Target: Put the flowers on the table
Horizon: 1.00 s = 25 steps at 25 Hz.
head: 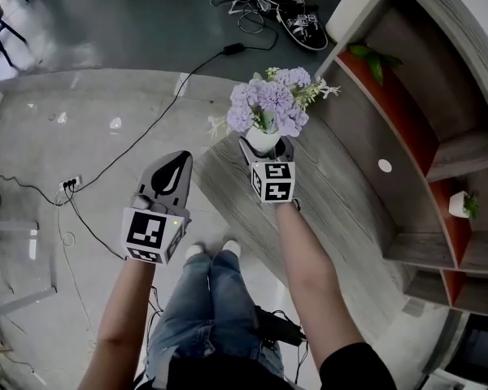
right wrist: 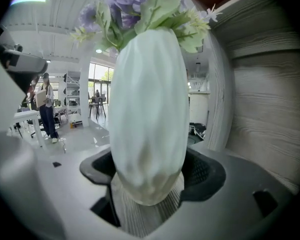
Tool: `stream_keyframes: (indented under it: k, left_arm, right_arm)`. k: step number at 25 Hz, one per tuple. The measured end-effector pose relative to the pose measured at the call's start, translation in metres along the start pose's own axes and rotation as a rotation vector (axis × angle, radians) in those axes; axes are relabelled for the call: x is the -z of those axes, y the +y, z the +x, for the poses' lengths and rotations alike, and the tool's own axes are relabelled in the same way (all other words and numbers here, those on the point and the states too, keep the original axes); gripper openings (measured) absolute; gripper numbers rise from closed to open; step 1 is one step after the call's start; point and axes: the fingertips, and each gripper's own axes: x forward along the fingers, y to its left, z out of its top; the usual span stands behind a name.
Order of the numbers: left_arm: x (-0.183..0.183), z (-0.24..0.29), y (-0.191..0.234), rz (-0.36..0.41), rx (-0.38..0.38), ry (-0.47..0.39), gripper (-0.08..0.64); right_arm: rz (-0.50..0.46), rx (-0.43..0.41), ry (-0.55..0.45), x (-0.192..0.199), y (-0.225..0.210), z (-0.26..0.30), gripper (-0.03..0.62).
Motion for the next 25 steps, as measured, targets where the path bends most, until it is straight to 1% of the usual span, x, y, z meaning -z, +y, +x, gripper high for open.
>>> stream_keyframes:
  k: [2, 7, 9, 13, 15, 17, 21, 25]
  left_arm:
    - [-0.002, -0.001, -0.002, -0.001, 0.01, 0.006, 0.011]
    - [-0.01, 0.001, -0.01, 0.009, 0.037, 0.015, 0.011]
    - [-0.01, 0.001, -0.012, -0.001, 0.05, 0.026, 0.011]
    - [-0.017, 0.0, -0.014, -0.003, 0.068, 0.013, 0.011]
    - [-0.018, 0.0, -0.016, -0.011, 0.072, 0.028, 0.011]
    - [-0.019, -0.001, -0.017, -0.021, 0.071, 0.031, 0.011]
    - [-0.03, -0.005, -0.012, -0.042, 0.054, -0.008, 0.011]
    - [-0.042, -0.009, -0.006, -0.067, 0.028, -0.038, 0.011]
  right_arm:
    - [0.01, -0.021, 0.027, 0.005, 0.001, -0.002, 0.374]
    - [0.024, -0.051, 0.049, 0.008, -0.003, -0.013, 0.405]
    - [0.04, -0.043, 0.063, 0.007, -0.006, -0.02, 0.407]
    - [0.086, -0.027, 0.081, 0.0, -0.012, -0.038, 0.407]
    - [0.124, -0.025, 0.086, -0.004, -0.014, -0.047, 0.405]
    - [0.154, -0.034, 0.092, -0.006, -0.014, -0.056, 0.405]
    - [0.181, -0.069, 0.12, -0.012, -0.004, -0.069, 0.405]
    - [0.197, -0.074, 0.119, -0.019, 0.001, -0.087, 0.405]
